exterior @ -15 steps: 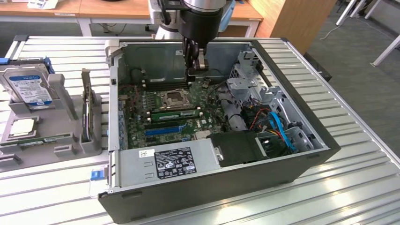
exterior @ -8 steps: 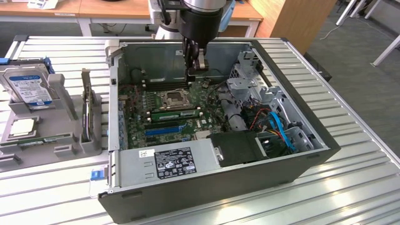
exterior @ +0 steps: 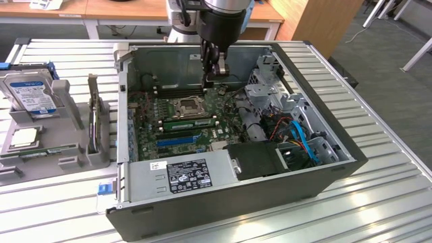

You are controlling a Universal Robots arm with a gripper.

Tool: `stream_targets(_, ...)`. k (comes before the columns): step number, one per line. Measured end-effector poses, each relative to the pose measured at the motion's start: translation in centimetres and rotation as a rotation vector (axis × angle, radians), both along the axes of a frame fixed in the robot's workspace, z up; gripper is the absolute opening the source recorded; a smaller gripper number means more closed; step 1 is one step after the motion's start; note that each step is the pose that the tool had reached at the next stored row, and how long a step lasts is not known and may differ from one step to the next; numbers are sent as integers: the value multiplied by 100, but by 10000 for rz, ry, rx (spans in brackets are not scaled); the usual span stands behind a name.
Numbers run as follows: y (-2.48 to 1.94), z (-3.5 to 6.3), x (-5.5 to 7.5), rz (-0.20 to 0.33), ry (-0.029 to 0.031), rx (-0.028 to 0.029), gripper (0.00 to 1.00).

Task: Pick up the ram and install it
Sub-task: 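Press down the ram until it locks into place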

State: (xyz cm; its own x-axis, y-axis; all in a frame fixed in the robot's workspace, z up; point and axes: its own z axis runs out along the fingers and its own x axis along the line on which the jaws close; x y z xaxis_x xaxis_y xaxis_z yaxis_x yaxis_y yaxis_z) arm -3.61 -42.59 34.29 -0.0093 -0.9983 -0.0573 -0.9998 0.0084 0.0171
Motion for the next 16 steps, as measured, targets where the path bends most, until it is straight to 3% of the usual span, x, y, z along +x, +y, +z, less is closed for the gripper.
stream_targets(9, 0, 1, 112, 0, 391, -2, 10)
stream_targets(16, 0, 0, 113, -1, 394, 0, 10)
